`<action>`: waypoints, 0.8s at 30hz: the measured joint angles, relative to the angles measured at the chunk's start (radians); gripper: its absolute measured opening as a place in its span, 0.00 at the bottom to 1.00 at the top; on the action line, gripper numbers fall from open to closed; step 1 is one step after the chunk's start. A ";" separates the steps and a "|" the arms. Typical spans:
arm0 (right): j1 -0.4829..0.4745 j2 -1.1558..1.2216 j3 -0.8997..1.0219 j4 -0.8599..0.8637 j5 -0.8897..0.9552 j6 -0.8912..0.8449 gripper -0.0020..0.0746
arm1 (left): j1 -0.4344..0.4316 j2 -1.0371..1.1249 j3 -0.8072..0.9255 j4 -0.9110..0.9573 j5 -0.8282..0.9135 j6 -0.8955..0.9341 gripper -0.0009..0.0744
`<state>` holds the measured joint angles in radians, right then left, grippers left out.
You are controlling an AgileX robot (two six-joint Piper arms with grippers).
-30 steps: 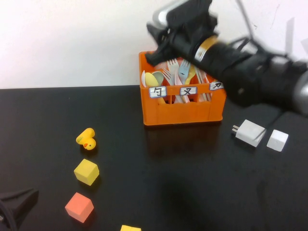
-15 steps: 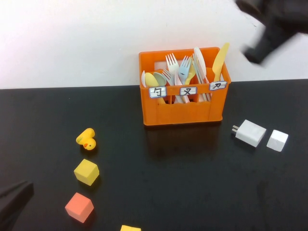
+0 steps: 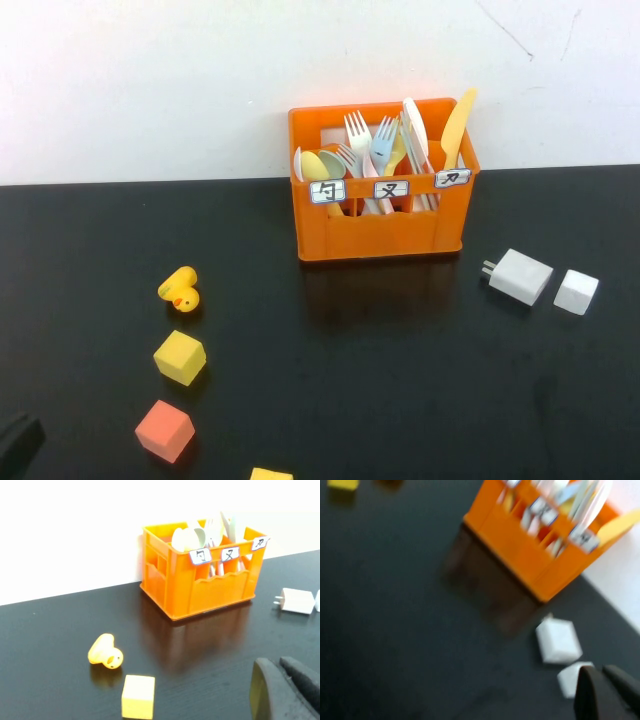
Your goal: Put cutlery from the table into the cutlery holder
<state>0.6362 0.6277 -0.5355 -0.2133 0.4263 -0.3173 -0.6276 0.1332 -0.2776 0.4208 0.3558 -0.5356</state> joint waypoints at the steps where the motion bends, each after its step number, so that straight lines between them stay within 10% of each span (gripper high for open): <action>1: 0.000 -0.050 0.044 0.011 0.000 0.001 0.02 | 0.000 0.000 0.002 0.007 0.000 0.000 0.01; 24: 0.000 -0.383 0.217 0.090 0.194 0.008 0.02 | 0.000 0.000 0.007 0.027 0.068 -0.023 0.01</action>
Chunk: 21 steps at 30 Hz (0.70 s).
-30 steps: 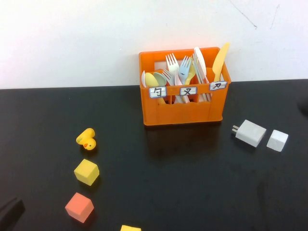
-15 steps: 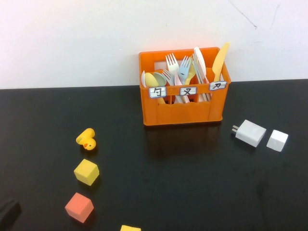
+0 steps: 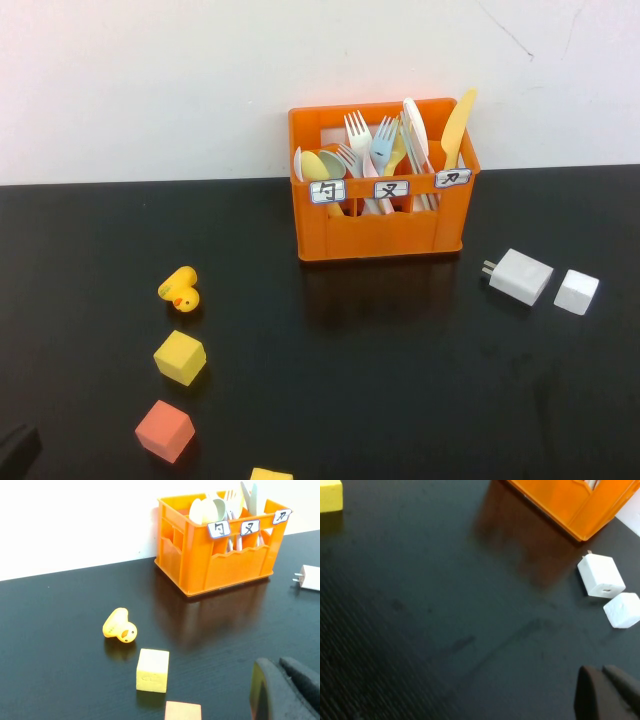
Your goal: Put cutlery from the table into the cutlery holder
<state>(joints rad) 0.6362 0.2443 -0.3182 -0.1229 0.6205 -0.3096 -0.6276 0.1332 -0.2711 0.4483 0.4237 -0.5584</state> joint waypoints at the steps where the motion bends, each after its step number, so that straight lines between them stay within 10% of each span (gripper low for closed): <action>1: 0.000 0.000 0.000 0.000 0.002 0.000 0.02 | 0.000 0.000 0.000 0.000 0.000 0.000 0.01; 12: 0.000 0.000 0.000 0.003 0.002 -0.009 0.02 | 0.019 -0.007 0.026 0.002 -0.007 -0.004 0.01; 21: 0.000 0.000 0.000 0.003 0.002 -0.009 0.02 | 0.435 -0.084 0.047 -0.295 -0.091 0.227 0.01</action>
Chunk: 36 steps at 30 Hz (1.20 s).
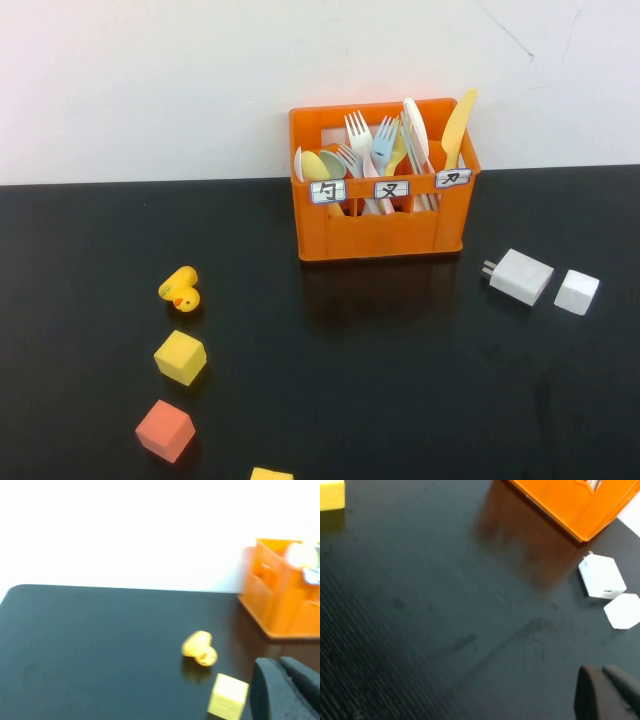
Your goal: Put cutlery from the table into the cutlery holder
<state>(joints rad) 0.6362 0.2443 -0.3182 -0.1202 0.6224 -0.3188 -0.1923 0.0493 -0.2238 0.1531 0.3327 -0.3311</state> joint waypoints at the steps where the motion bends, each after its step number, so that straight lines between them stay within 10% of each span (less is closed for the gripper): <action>1: 0.000 0.000 0.000 0.000 0.000 0.000 0.02 | 0.057 -0.010 0.018 -0.077 -0.013 0.058 0.01; 8: 0.000 0.000 0.000 0.004 0.000 0.000 0.02 | 0.197 -0.058 0.196 -0.241 -0.047 0.133 0.01; 36: 0.000 0.000 0.002 0.020 0.000 0.000 0.02 | 0.204 -0.060 0.240 -0.199 -0.014 0.167 0.01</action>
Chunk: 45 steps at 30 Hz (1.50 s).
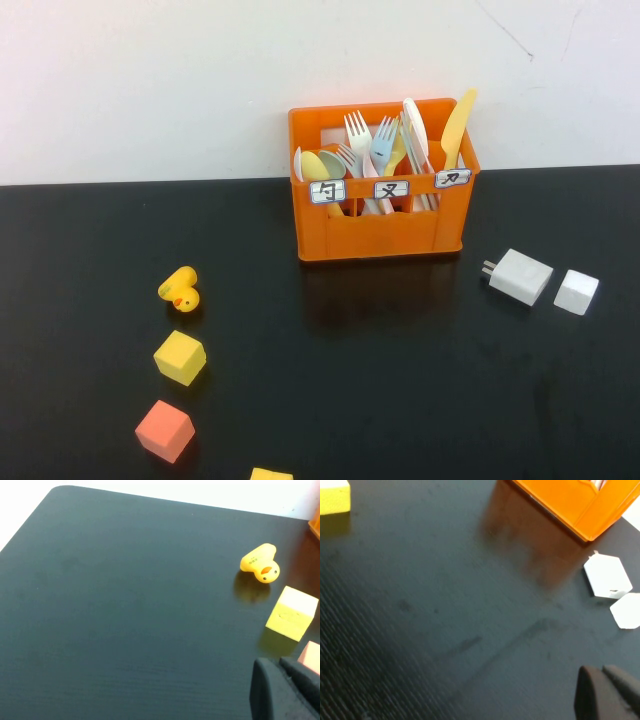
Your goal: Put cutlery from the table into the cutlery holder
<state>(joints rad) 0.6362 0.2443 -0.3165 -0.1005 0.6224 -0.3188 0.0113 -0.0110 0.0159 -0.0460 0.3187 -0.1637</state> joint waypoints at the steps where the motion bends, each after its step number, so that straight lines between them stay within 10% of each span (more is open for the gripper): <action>1: 0.000 0.000 0.000 0.000 0.000 0.000 0.02 | 0.000 0.000 0.000 0.000 0.000 0.000 0.01; 40: -0.002 -0.031 0.000 0.002 0.000 -0.005 0.02 | -0.050 0.000 0.000 0.003 0.002 0.029 0.01; 45: -0.173 -0.110 0.000 0.019 -0.014 -0.017 0.02 | -0.050 0.000 0.000 0.003 0.002 0.029 0.01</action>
<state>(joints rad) 0.4633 0.1348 -0.3165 -0.0811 0.6082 -0.3354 -0.0384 -0.0110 0.0159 -0.0435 0.3207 -0.1351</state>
